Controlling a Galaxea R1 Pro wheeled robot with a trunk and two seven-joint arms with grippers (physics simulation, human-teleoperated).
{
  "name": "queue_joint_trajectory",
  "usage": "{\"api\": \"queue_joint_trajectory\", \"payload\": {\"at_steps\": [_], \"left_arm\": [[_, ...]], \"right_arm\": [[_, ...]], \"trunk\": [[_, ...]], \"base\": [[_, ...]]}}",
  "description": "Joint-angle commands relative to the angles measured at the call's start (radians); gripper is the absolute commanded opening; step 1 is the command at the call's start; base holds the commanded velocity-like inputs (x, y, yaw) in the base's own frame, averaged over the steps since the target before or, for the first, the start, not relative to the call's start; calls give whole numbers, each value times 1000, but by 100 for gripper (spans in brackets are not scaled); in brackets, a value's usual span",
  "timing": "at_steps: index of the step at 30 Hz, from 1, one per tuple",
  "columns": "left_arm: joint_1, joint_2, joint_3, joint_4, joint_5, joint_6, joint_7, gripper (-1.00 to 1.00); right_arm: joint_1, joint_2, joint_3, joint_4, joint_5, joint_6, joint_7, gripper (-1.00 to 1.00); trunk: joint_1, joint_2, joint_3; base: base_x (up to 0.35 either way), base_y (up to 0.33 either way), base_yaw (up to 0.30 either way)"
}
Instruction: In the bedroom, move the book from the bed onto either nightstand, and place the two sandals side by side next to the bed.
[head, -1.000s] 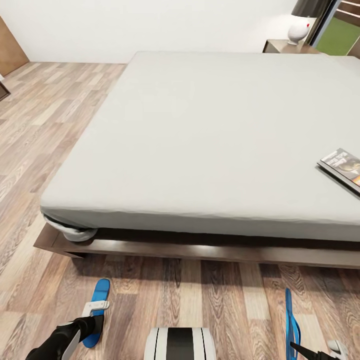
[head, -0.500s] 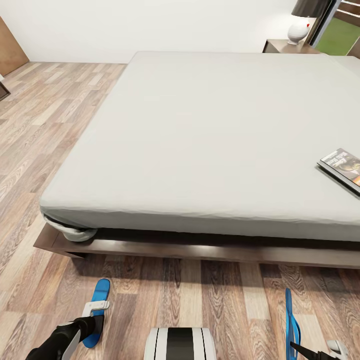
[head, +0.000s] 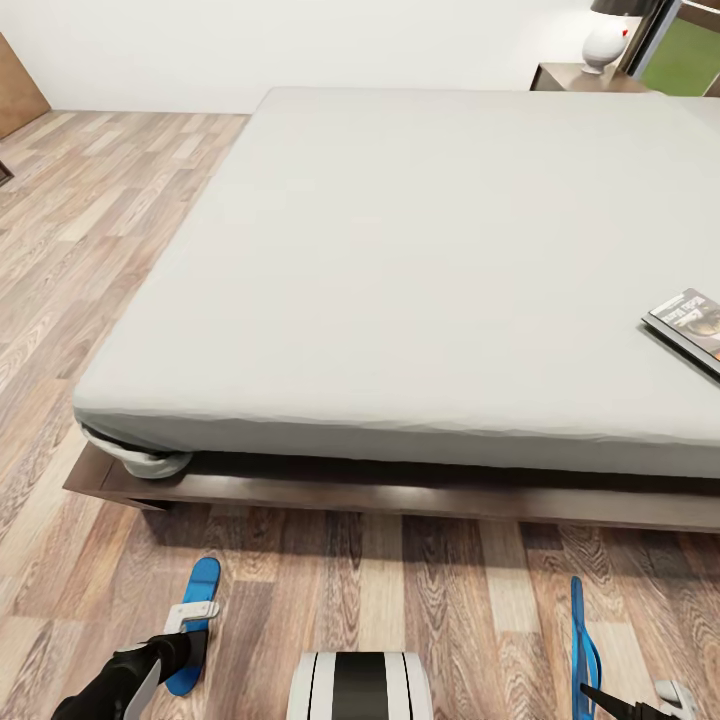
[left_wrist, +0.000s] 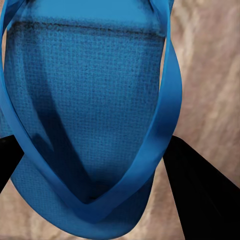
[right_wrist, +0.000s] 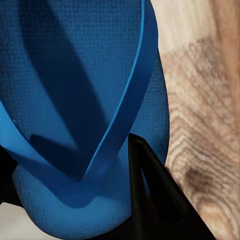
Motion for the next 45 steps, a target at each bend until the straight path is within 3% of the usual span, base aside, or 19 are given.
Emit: {"api": "queue_joint_trajectory", "payload": {"at_steps": [1, 5, 10, 22, 28, 45], "left_arm": [[0, -1, 8, -2, -12, 6, -8, -100], [0, -1, 8, -2, -12, 6, -8, -100], [0, -2, 8, -2, -12, 6, -8, -100], [0, -1, 8, -2, -12, 6, -8, -100], [0, -2, 8, -2, -12, 6, -8, -100], [0, 0, 9, -2, -12, 2, -9, -100]], "right_arm": [[-1, 0, -2, 2, 0, 6, 4, -100], [-1, 0, -2, 2, 0, 6, 4, -100], [-1, 0, -2, 2, 0, 6, 4, -100], [-1, 0, -2, 2, 0, 6, 4, -100], [-1, 0, -2, 2, 0, 6, 4, -100], [-1, 0, -2, 2, 0, 6, 4, -100]], "trunk": [[0, 0, -1], [0, 0, -1], [2, -1, -20], [2, -1, -20], [5, -3, -43], [5, -3, -43]], "base": [[0, 0, 0], [0, 0, 0], [0, 0, 0], [0, 0, 0], [0, 0, 0], [0, 0, 0]]}}
